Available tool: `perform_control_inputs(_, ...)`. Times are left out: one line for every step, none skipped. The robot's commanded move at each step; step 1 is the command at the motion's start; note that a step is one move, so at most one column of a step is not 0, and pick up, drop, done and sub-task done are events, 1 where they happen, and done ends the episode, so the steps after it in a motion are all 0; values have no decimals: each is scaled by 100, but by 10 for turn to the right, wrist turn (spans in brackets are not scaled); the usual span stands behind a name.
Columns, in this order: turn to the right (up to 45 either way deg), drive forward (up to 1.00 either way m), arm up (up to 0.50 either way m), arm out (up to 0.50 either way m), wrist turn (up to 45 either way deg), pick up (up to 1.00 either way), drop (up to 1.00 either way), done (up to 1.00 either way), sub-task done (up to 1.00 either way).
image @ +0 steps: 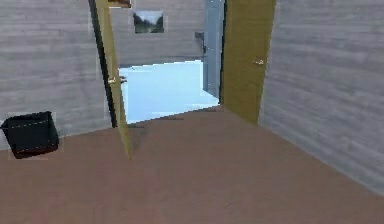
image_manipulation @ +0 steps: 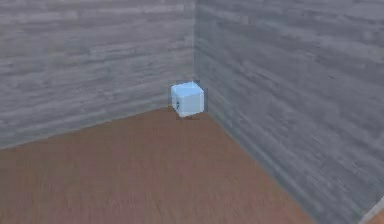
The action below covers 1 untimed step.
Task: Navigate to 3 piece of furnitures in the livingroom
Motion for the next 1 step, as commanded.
perform_control_inputs(0,100,0,0,0,0,0,0,0)
